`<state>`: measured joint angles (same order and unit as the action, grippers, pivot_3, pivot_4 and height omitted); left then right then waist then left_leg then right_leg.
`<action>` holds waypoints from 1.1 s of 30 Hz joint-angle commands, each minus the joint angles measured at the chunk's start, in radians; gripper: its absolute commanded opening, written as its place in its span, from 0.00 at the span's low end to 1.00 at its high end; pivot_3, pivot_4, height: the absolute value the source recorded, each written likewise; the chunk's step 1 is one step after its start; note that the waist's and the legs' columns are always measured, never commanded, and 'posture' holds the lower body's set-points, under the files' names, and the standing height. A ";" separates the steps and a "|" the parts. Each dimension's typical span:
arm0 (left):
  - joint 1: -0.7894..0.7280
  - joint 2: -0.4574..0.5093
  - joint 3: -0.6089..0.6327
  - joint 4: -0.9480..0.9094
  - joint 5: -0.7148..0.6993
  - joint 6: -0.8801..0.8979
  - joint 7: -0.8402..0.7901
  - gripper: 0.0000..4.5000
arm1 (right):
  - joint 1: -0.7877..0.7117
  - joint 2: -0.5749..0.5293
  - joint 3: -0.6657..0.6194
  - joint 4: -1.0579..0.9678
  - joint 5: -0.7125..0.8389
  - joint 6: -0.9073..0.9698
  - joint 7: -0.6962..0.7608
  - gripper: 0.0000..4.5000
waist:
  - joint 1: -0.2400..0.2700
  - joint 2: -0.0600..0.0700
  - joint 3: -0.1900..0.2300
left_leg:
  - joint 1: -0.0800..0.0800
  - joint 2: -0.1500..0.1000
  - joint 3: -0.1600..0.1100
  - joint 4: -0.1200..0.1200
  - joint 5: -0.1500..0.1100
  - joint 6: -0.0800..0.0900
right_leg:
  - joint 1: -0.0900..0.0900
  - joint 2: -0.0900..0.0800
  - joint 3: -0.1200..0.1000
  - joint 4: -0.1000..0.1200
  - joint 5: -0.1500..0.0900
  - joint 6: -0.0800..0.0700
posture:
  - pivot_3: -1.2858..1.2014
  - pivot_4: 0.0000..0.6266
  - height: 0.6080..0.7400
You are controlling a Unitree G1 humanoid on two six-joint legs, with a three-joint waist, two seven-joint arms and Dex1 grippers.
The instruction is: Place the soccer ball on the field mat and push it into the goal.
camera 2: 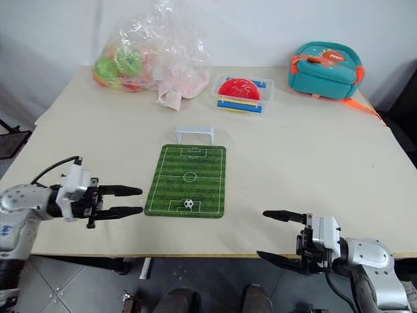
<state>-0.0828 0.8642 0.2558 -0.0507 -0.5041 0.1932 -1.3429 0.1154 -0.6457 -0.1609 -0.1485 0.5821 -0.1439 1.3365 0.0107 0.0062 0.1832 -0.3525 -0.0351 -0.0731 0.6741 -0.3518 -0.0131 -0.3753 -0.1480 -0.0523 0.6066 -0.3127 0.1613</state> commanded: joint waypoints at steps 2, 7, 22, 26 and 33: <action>0.112 -0.050 -0.021 -0.035 0.033 -0.090 0.013 0.24 | -0.050 0.008 -0.022 0.039 0.011 -0.045 0.016 1.00 | -0.003 0.001 0.001 | 0.000 0.000 0.001 -0.001 0.000 0.000 | 0.000 0.000 0.001 -0.001 0.000 0.000 | 0.52 0.24 1.00; 0.109 -0.155 -0.135 -0.100 0.063 -0.107 0.080 0.00 | -0.080 0.003 -0.012 0.081 0.000 -0.069 0.040 1.00 | 0.016 0.001 0.001 | 0.000 0.001 0.000 -0.001 0.000 0.000 | -0.001 -0.001 0.000 -0.001 0.000 0.000 | 0.52 0.24 1.00; -0.110 -0.328 -0.357 -0.010 0.181 -0.101 0.217 0.00 | -0.077 0.013 -0.023 0.086 -0.007 -0.084 0.028 1.00 | 0.003 0.001 0.001 | 0.000 -0.001 0.002 0.000 0.000 0.001 | 0.000 0.001 0.000 0.000 0.001 0.001 | 0.52 0.24 1.00; -0.144 -0.328 -0.360 0.054 0.195 -0.128 0.212 0.00 | -0.078 0.062 -0.019 0.071 -0.014 -0.086 -0.053 1.00 | 0.009 0.001 0.001 | 0.000 -0.001 0.002 0.001 0.000 0.001 | -0.001 0.001 0.000 -0.001 0.001 0.001 | 0.52 0.24 1.00; -0.209 -0.370 -0.371 0.132 0.206 -0.144 0.228 0.00 | -0.077 0.088 0.000 0.059 -0.033 -0.104 -0.076 1.00 | 0.013 0.001 0.001 | -0.001 -0.001 0.001 0.001 0.000 0.001 | -0.001 0.001 0.000 0.000 0.001 0.002 | 0.52 0.24 1.00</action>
<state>-0.2839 0.4987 -0.1152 0.0806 -0.3023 0.0657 -1.1153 0.0340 -0.5601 -0.1586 -0.0571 0.5475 -0.2336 1.2655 0.0241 0.0075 0.1841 -0.3537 -0.0365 -0.0717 0.6752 -0.3522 -0.0123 -0.3759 -0.1475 -0.0522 0.6068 -0.3117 0.1630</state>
